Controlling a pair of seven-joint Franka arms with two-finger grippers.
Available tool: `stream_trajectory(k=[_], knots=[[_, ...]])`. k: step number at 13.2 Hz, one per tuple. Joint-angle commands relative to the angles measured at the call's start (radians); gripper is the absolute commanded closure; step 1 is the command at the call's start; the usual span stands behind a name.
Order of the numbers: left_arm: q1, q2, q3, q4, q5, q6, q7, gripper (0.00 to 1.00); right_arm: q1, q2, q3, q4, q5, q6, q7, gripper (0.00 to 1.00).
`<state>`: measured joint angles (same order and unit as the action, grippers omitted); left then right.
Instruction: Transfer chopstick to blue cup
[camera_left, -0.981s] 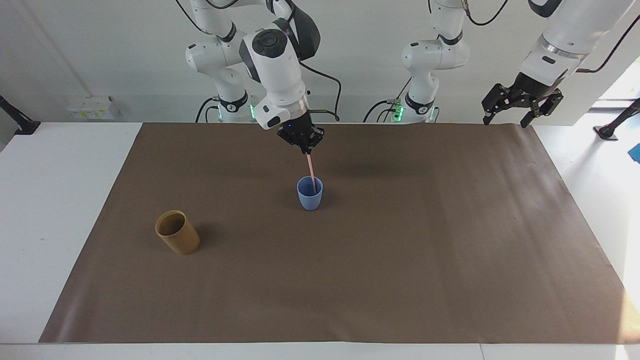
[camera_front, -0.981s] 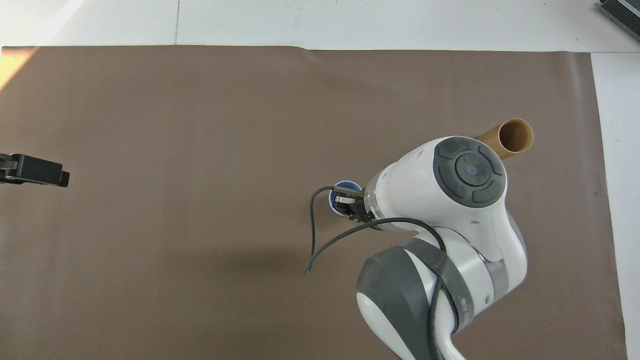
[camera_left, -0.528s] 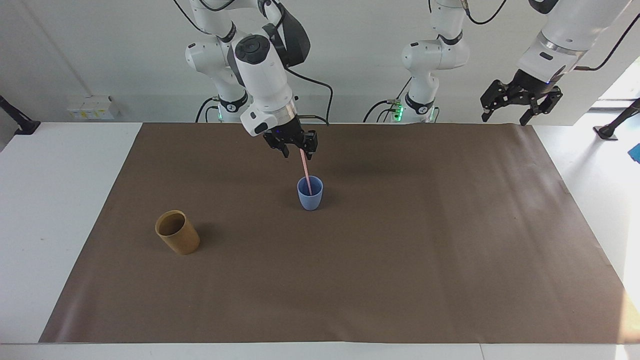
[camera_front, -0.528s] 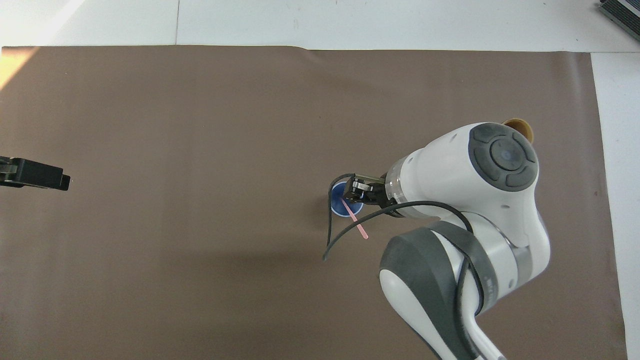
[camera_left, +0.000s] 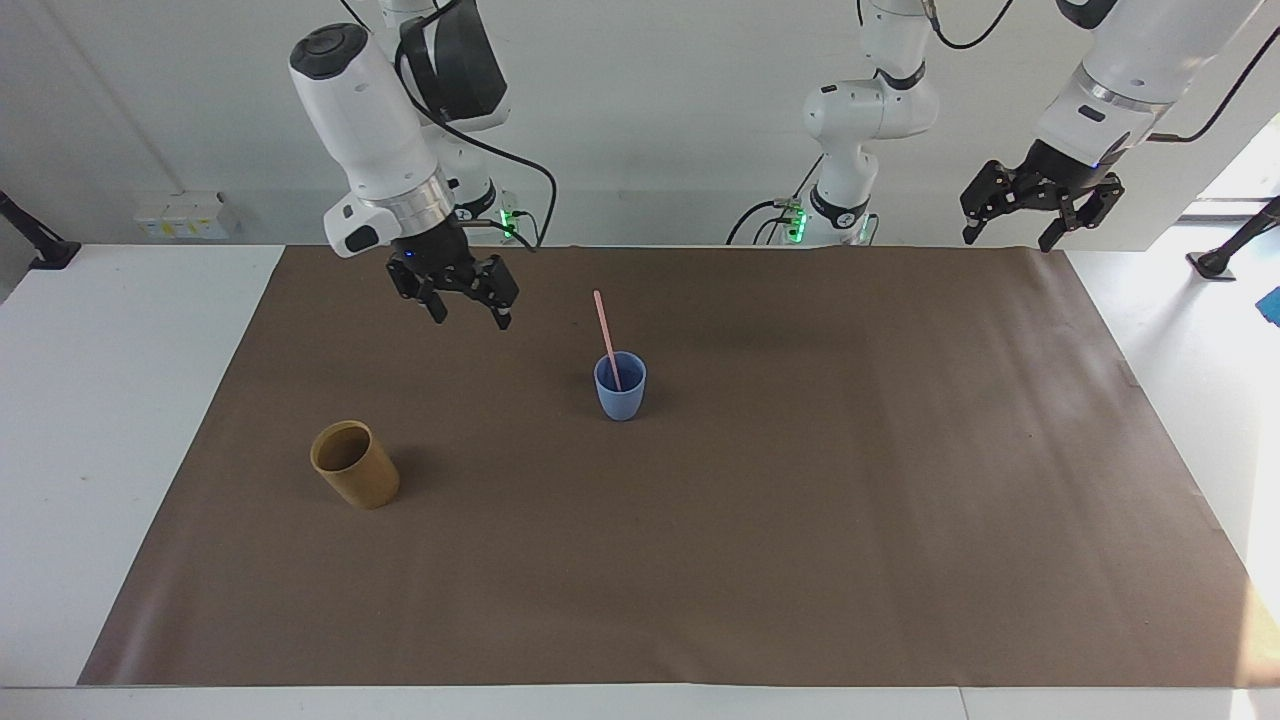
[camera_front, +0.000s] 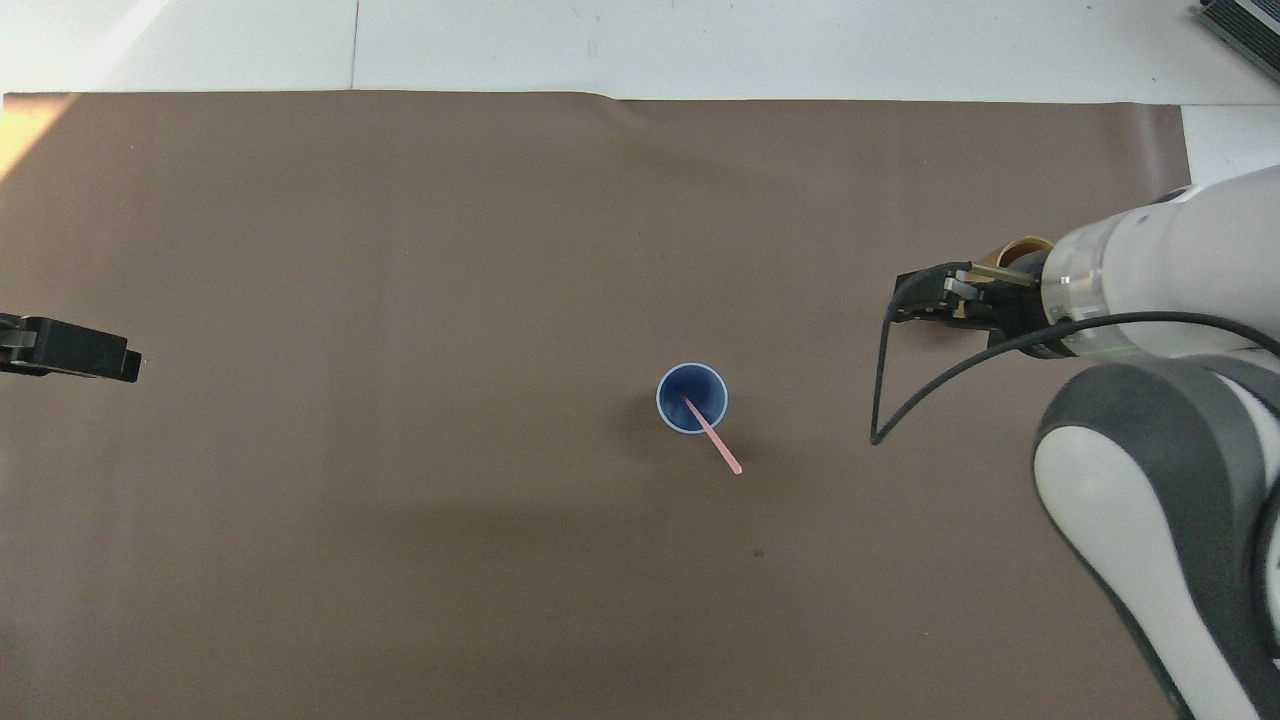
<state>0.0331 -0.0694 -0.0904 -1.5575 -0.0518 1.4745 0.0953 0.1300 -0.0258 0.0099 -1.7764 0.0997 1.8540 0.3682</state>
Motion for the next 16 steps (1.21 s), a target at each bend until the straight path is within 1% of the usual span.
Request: stream_trajectory(k=[1, 4, 7, 9, 13, 16], knots=[[0.011, -0.023, -0.005, -0.026, -0.003, -0.008, 0.018, 0.0, -0.065, -0.025, 0.012, 0.076, -0.093, -0.131, -0.098, 0.0], [0.016, -0.02, -0.005, -0.035, 0.003, -0.026, 0.017, 0.0, -0.121, -0.006, 0.012, 0.227, -0.106, -0.286, -0.147, 0.0], [0.025, -0.02, -0.003, -0.036, 0.003, -0.025, 0.023, 0.0, -0.127, -0.002, 0.012, 0.29, -0.115, -0.372, -0.164, 0.0], [0.025, -0.015, -0.005, -0.024, 0.003, -0.022, 0.015, 0.0, -0.127, -0.006, 0.012, 0.281, -0.103, -0.355, -0.189, 0.0], [0.028, -0.024, -0.003, -0.03, 0.001, -0.016, 0.0, 0.0, -0.127, -0.042, 0.013, 0.221, -0.089, -0.343, -0.193, 0.0], [0.028, -0.03, -0.003, -0.035, 0.001, -0.026, -0.003, 0.0, -0.127, -0.045, 0.013, 0.212, -0.089, -0.332, -0.209, 0.0]])
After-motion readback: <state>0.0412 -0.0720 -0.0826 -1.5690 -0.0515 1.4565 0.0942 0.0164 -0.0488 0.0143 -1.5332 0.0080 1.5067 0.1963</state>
